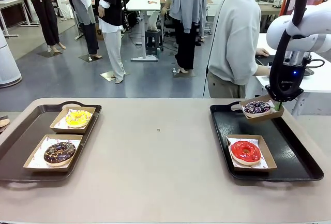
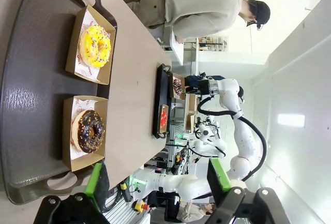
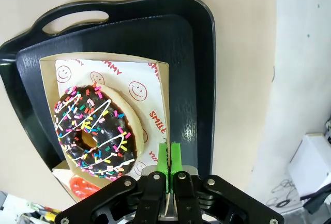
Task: Individually package the donuts and arrange them on the tray.
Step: Place the picked Paper togo box on the Handle tray.
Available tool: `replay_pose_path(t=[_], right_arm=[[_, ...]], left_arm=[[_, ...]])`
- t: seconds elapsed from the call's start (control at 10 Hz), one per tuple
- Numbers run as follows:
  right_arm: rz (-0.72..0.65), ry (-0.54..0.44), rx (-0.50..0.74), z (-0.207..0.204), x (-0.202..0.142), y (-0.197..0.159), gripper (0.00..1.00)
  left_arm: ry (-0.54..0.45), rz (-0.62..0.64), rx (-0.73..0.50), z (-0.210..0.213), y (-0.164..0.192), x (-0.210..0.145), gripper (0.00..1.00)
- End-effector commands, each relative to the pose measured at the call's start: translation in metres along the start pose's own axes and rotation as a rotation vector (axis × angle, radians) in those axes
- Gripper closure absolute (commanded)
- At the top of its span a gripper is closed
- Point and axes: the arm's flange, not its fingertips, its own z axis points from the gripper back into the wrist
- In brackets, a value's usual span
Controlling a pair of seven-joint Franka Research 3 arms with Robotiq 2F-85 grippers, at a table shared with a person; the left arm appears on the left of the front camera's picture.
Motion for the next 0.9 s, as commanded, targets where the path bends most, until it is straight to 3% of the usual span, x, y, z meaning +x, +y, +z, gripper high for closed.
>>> replay_pose_path(t=[0.0, 0.8], right_arm=[[-0.006, -0.013, 0.034, -0.008, 0.007, -0.001, 0.98], [-0.034, -0.005, 0.037, -0.045, 0.025, 0.026, 0.98]], left_arm=[[0.001, -0.004, -0.006, 0.001, -0.001, -0.001, 0.00], [0.001, -0.004, -0.006, 0.001, -0.001, -0.001, 0.00]])
